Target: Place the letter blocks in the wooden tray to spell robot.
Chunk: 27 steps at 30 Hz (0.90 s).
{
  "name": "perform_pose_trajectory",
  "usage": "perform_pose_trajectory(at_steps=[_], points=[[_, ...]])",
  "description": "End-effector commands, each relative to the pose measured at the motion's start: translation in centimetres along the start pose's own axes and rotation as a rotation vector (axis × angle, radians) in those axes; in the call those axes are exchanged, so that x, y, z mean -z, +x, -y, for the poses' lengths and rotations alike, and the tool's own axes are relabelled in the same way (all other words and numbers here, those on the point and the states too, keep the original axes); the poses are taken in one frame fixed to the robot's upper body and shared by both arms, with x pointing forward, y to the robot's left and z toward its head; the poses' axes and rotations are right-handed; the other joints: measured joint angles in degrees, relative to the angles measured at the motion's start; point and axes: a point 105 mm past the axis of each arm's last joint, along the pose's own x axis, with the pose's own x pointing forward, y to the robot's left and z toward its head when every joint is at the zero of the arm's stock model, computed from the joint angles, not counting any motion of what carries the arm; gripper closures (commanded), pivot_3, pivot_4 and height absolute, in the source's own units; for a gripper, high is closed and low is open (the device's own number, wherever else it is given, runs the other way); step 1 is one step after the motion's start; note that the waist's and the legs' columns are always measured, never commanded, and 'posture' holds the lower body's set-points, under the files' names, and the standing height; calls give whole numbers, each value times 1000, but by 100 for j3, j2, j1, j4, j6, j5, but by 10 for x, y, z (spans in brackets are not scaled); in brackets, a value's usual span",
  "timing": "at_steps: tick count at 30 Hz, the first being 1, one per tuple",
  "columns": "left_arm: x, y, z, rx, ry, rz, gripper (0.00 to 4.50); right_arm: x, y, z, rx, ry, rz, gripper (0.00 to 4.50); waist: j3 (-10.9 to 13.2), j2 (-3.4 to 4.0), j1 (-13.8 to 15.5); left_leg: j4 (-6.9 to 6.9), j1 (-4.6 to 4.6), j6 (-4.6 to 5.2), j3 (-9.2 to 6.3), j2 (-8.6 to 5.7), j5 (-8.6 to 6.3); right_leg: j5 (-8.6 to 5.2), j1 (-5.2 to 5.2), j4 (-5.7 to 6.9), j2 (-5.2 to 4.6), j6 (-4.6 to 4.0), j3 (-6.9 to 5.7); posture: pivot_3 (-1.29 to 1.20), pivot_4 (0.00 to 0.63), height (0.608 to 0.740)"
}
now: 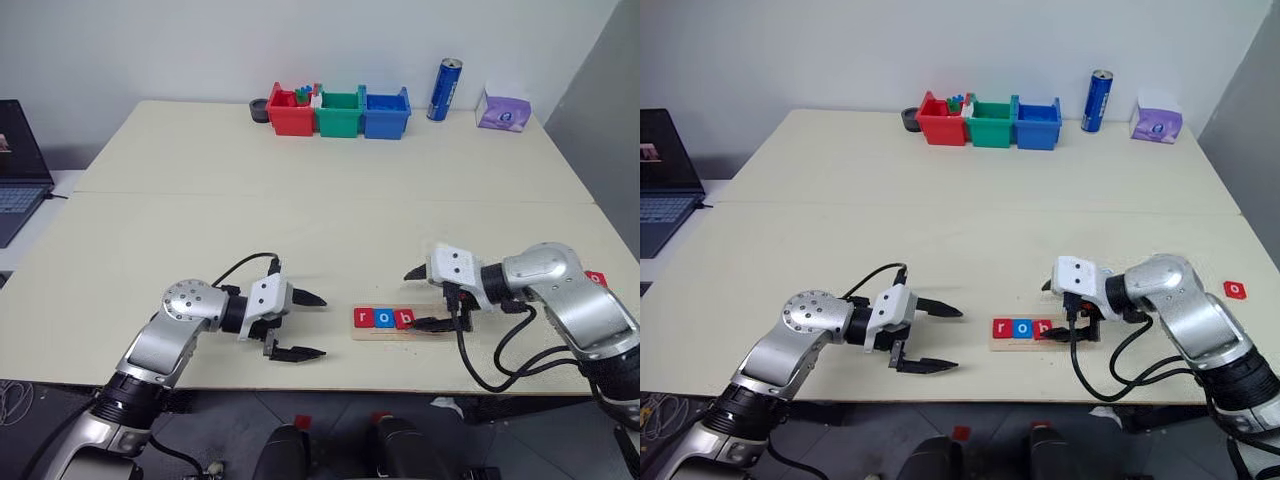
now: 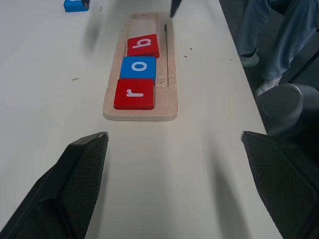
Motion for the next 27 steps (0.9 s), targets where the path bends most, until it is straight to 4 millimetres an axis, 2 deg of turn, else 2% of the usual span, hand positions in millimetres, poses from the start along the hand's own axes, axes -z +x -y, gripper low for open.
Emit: perform_pose_trajectory(at_steps=[1,7,16,22,27], points=[[-7,-1,0,-4,31,13,0,-2,0,-5,54,-2,23,17,0,0,2,0,0,0,0,0,0,0,0,-1,0,0,-1,0,150,740],[-8,0,-2,-7,36,16,0,-2,2,-11,152,42,74,17,0,0,-13,1,2,0,3,0,0,-4,0,1,2,8,3,0,150,740],[-7,-1,-4,-16,36,13,0,-11,-3,-51,130,167,143,17,0,0,-2,0,-2,0,1,0,0,-15,0,0,1,27,1,0,150,740],[-9,-1,-4,-9,37,10,0,-6,7,-72,49,186,103,17,0,0,-9,1,2,0,3,-1,0,-17,1,0,3,29,2,0,150,740],[-10,-2,-6,-10,42,8,0,5,20,-75,20,182,50,17,0,-1,-8,1,1,0,3,-1,0,-17,1,0,3,29,2,0,150,740]])
